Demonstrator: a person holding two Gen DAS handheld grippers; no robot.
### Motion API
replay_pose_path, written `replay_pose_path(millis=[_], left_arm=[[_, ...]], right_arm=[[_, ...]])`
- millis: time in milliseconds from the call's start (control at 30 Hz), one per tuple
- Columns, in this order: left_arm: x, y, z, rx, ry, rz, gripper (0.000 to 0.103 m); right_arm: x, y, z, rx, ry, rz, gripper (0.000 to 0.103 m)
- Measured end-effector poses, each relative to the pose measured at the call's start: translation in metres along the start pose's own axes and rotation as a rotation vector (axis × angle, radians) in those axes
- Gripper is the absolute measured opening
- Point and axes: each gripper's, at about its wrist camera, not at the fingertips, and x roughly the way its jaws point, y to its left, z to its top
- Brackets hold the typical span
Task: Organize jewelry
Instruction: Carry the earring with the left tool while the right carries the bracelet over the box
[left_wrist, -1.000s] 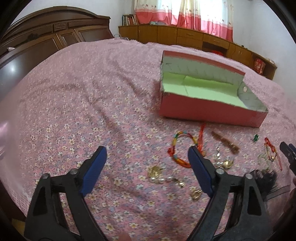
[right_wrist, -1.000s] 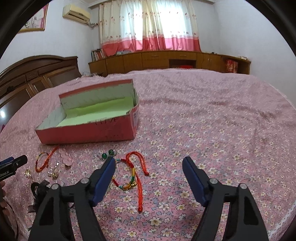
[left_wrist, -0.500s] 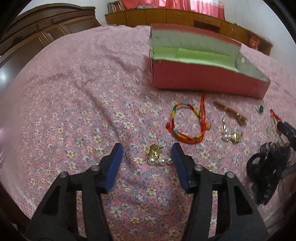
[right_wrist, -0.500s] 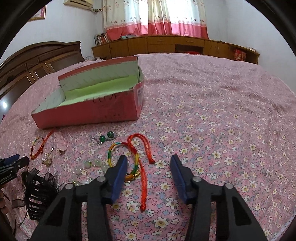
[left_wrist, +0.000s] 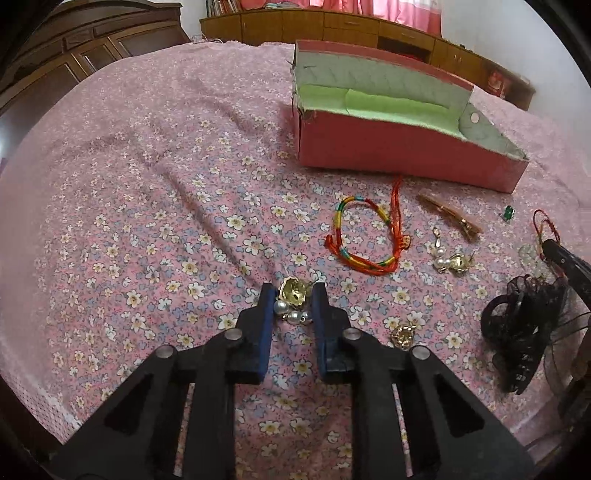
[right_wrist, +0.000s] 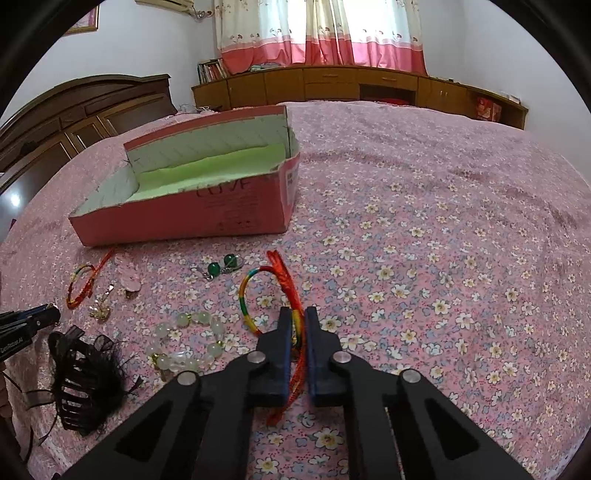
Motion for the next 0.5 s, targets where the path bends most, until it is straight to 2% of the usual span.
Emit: replay_pose_path(millis=[67,500], left_arm=[[-0.005,0.002,0.000,-0.005,-0.011,-0.005,0.000],[-0.045,-0.016,0.014,0.030,-0.118,-0.074,0.000]], right_arm=[[-0.005,0.000,0.001,0.001,-0.014,0.008,0.006],[-0.038,0.003,0.015,-0.015,-0.100,0.055,0.005]])
